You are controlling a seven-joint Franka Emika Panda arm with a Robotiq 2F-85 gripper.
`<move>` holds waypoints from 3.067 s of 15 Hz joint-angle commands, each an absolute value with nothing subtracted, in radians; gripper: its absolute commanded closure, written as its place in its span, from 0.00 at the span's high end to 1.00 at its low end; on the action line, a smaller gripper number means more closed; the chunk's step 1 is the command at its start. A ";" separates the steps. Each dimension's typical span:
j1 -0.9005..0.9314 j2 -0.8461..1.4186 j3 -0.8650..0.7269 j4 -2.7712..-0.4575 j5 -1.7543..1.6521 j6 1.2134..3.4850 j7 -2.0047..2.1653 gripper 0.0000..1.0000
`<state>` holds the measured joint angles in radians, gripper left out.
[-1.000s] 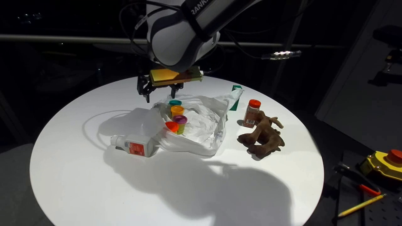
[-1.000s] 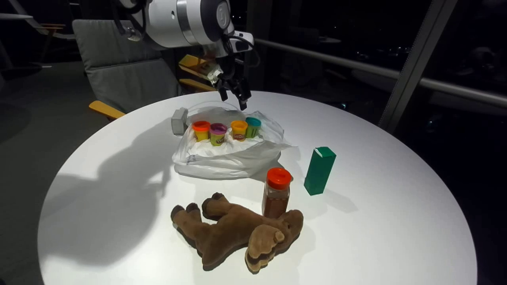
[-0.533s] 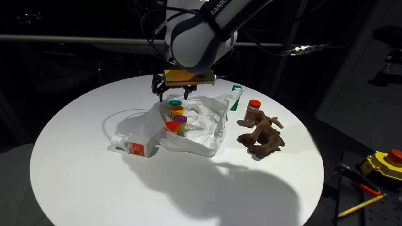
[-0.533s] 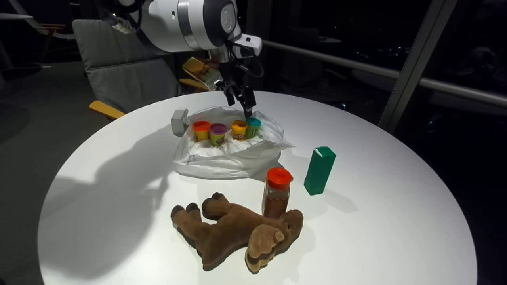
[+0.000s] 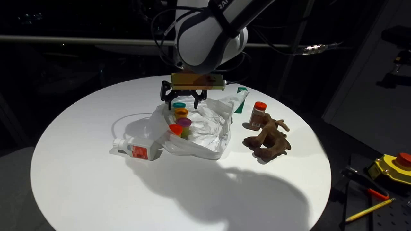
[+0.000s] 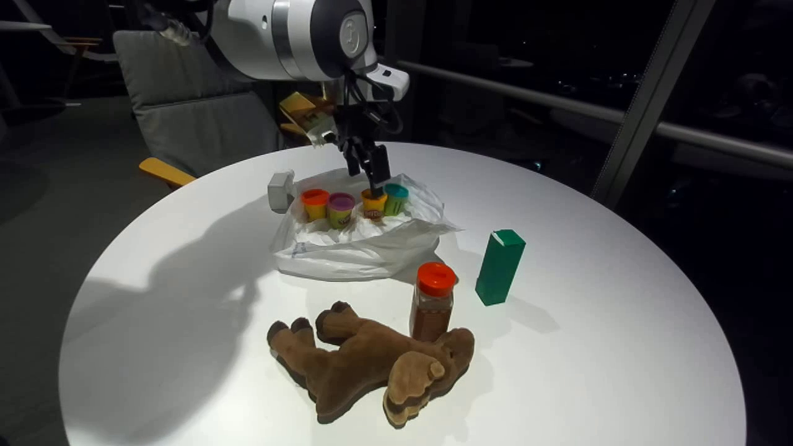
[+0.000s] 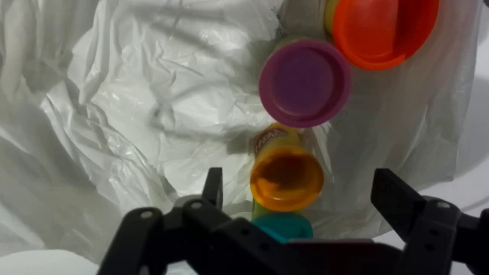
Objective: Remove the objects from the plastic and put them on the table
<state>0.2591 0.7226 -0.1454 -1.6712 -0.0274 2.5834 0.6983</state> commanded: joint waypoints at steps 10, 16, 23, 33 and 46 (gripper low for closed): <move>0.224 0.786 -0.125 -1.574 -0.007 2.508 0.685 1.00; 0.179 0.816 -0.119 -1.497 0.004 2.445 0.649 0.75; 0.148 0.831 -0.089 -1.443 0.008 2.366 0.574 0.59; 0.201 0.811 -0.095 -1.445 -0.015 2.371 0.574 1.00; 0.205 0.820 -0.102 -1.469 -0.011 2.388 0.581 1.00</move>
